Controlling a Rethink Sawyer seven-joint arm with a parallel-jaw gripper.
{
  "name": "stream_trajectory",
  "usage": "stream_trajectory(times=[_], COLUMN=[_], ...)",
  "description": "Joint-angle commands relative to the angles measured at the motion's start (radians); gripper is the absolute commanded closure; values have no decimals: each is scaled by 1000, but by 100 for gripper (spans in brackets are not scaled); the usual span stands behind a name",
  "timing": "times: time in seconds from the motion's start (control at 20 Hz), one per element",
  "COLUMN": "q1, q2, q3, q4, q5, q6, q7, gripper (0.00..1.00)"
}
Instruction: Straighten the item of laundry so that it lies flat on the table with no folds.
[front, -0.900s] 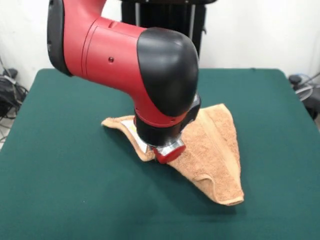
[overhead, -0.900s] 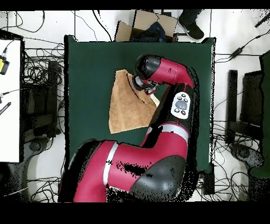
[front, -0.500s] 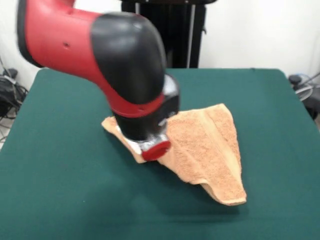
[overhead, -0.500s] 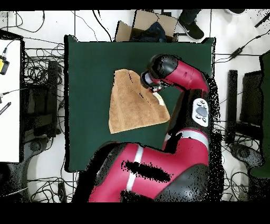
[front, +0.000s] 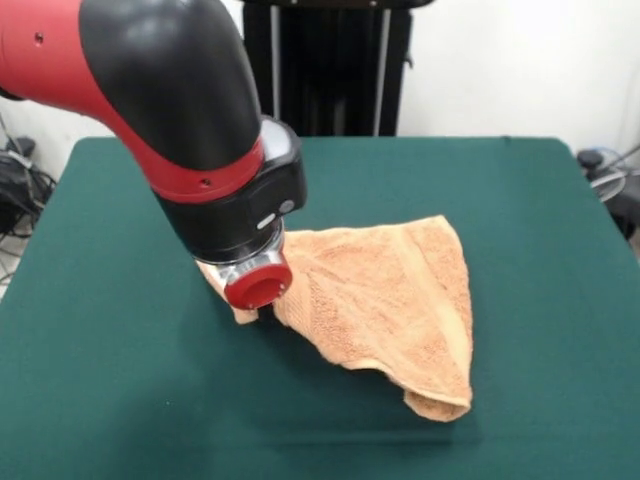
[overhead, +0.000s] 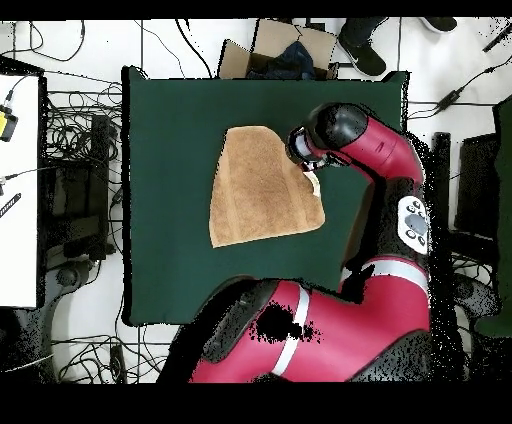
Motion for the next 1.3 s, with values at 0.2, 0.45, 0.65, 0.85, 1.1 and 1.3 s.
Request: stream_trajectory(times=[0.2,0.45,0.65,0.85,1.1,1.3], q1=[10,26,38,52,92,153], q2=[-12,-2,3,-17,-58,-88], q3=[140,117,97,74,23,-65], q4=[124,110,95,99,121,103], q5=[-26,-52,-71,-95,-151,-216], q6=[-81,-140,-162,-151,-195,-210], q7=[-74,-49,-45,-49,0,72], gripper=[100,100,100,100,100,100])
